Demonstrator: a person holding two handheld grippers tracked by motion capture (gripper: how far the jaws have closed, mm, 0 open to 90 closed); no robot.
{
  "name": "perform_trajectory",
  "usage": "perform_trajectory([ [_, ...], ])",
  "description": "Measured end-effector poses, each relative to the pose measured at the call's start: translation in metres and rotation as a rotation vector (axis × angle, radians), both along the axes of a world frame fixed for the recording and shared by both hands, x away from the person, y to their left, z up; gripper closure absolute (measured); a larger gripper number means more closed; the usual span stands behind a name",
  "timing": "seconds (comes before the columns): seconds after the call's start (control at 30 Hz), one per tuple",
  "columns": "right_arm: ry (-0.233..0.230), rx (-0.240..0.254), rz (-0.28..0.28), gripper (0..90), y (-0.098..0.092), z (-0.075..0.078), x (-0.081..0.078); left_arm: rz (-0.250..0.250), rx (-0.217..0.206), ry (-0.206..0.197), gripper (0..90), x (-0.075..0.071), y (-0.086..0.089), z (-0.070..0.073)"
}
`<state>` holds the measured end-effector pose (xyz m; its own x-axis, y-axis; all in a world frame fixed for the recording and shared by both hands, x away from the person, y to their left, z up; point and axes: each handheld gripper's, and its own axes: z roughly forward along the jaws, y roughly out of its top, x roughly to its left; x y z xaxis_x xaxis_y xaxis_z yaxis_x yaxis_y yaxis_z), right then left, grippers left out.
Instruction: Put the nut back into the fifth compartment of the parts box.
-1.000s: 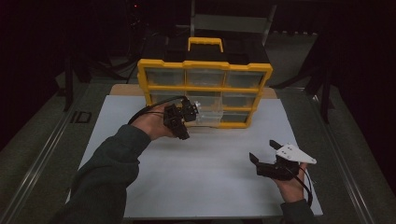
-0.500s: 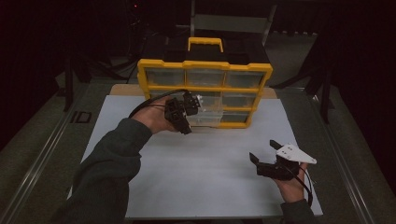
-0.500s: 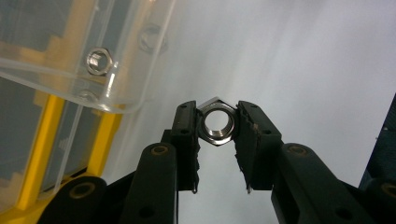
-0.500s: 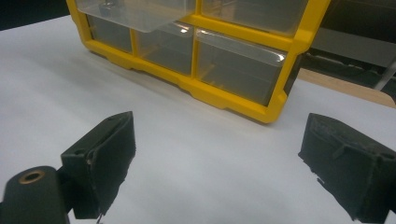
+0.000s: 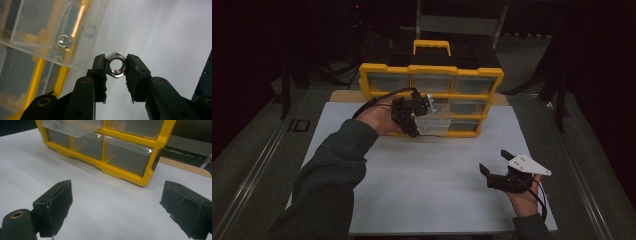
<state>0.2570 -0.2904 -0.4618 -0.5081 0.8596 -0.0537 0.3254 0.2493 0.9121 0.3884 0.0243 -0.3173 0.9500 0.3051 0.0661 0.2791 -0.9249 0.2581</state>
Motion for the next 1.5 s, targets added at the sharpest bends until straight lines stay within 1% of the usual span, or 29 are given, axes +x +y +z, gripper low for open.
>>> perform_trajectory([
  [0.1,0.001,0.0,0.0,10.3,0.0,0.0,0.0,0.005,-0.009,0.0,70.0,0.003,-0.001,0.004],
  [0.2,0.0,-0.001,0.001,10.4,0.0,0.0,0.0,0.013,0.003,-0.009,70.0,0.004,-0.003,0.007],
  [0.23,0.001,0.0,0.0,10.3,0.0,0.0,0.0,0.008,0.007,-0.014,70.0,0.005,-0.004,0.008],
  [0.27,0.001,0.001,-0.001,10.3,0.0,0.0,0.0,0.013,0.007,-0.013,70.0,0.005,-0.004,0.01],
  [0.47,-0.002,0.003,-0.001,10.3,-0.001,0.0,0.0,0.025,0.009,-0.03,70.0,0.01,-0.007,0.017],
  [0.57,-0.001,0.005,-0.002,10.4,-0.001,0.0,0.0,0.034,-0.002,-0.031,70.0,0.012,-0.008,0.02],
  [0.77,0.001,0.005,-0.002,10.3,-0.001,0.0,0.0,0.048,-0.005,-0.034,70.0,0.016,-0.011,0.024],
  [1.0,0.001,0.008,-0.001,10.3,-0.001,0.0,0.0,0.056,-0.002,-0.032,70.0,0.021,-0.014,0.026],
  [1.03,0.001,0.008,-0.001,10.3,-0.001,0.0,0.0,0.061,-0.001,-0.027,70.0,0.021,-0.015,0.026],
  [1.07,0.001,0.007,0.0,10.3,-0.001,0.0,0.0,0.058,0.003,-0.031,70.0,0.022,-0.016,0.027],
  [1.17,0.0,0.006,-0.002,10.3,-0.001,0.0,0.0,0.062,-0.007,-0.028,70.0,0.023,-0.019,0.027],
  [1.27,-0.001,0.008,-0.003,10.3,-0.002,0.001,0.0,0.073,-0.004,-0.025,70.0,0.026,-0.022,0.028],
  [1.43,-0.001,0.01,-0.004,10.3,-0.003,0.001,0.0,0.087,0.002,-0.035,69.9,0.032,-0.027,0.031],
  [1.47,-0.001,0.01,-0.004,10.4,-0.003,0.001,0.0,0.097,0.0,-0.03,69.9,0.033,-0.028,0.032],
  [1.5,-0.001,0.01,-0.005,10.3,-0.003,0.001,0.0,0.104,-0.001,-0.036,70.0,0.034,-0.029,0.032],
])
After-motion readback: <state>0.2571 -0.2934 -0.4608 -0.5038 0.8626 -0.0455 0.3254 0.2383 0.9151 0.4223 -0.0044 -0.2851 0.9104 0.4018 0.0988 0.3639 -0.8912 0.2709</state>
